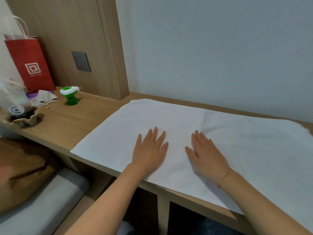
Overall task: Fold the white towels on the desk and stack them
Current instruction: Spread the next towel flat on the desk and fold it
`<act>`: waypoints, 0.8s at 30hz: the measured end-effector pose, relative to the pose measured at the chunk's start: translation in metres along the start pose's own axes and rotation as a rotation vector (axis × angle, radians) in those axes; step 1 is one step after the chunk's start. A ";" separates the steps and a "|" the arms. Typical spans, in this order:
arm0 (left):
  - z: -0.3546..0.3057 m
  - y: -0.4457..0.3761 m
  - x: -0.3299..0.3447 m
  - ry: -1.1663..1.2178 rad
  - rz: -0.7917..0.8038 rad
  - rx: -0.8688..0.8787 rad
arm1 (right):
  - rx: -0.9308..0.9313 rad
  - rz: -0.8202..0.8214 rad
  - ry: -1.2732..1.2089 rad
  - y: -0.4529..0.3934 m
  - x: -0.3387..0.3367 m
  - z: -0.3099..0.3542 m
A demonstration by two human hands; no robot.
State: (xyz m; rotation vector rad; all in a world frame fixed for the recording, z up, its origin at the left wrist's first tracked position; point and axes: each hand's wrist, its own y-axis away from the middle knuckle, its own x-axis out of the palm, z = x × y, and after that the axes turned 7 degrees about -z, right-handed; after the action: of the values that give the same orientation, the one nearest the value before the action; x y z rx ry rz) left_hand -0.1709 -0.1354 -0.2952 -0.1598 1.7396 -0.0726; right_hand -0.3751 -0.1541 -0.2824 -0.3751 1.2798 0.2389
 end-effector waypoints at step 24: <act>0.021 -0.019 -0.020 -0.130 0.080 -0.109 | 0.114 0.074 0.127 0.068 -0.029 -0.121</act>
State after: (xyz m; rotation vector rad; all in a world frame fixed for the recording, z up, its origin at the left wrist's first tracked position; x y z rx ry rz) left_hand -0.1458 -0.1501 -0.2767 -0.1712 1.6188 0.0895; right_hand -0.5159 -0.1394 -0.2930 -0.2485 1.4269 0.2061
